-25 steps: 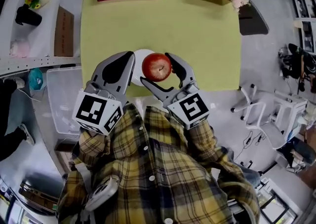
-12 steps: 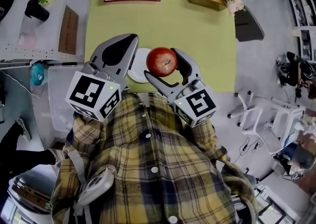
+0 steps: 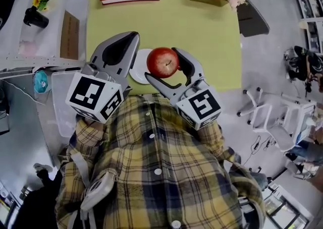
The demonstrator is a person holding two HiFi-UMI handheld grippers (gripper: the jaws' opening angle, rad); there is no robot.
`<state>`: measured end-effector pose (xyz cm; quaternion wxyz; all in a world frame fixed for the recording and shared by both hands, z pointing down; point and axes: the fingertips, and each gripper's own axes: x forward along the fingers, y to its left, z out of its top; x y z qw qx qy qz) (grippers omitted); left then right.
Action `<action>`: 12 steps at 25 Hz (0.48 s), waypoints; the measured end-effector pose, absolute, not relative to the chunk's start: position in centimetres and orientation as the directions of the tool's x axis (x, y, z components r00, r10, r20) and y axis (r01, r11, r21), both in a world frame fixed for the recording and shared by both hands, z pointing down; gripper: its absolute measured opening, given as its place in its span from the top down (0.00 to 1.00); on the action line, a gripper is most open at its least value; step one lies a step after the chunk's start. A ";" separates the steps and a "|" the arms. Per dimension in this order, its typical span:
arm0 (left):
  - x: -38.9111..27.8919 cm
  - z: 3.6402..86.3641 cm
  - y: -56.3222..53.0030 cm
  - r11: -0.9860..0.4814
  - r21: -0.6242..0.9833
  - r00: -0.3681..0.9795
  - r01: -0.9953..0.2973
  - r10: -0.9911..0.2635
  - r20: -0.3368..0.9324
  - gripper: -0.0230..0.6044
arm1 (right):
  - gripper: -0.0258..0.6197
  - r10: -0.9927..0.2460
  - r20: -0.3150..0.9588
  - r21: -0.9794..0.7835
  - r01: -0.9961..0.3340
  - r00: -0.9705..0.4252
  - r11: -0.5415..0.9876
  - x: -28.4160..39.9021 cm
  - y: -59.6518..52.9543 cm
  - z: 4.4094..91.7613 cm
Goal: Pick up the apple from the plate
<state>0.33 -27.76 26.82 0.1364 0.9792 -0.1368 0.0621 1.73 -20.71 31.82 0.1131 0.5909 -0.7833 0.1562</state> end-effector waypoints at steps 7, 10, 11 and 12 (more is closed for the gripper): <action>0.5 25.8 -28.6 -0.948 0.241 0.971 -0.206 -0.168 0.170 0.95 | 0.37 -0.893 0.363 -0.093 -0.964 -0.267 0.250 1.9 -20.8 32.0; 0.1 25.7 -29.2 -0.952 0.236 0.970 -0.195 -0.153 0.188 0.95 | 0.37 -0.894 0.358 -0.097 -0.963 -0.270 0.252 1.9 -20.7 32.1; -0.1 25.8 -29.2 -0.953 0.232 0.969 -0.196 -0.152 0.195 0.95 | 0.37 -0.893 0.358 -0.097 -0.962 -0.272 0.254 1.9 -20.6 32.2; -0.3 25.9 -29.1 -0.954 0.227 0.968 -0.195 -0.150 0.202 0.95 | 0.37 -0.894 0.358 -0.095 -0.962 -0.272 0.255 1.9 -20.4 32.2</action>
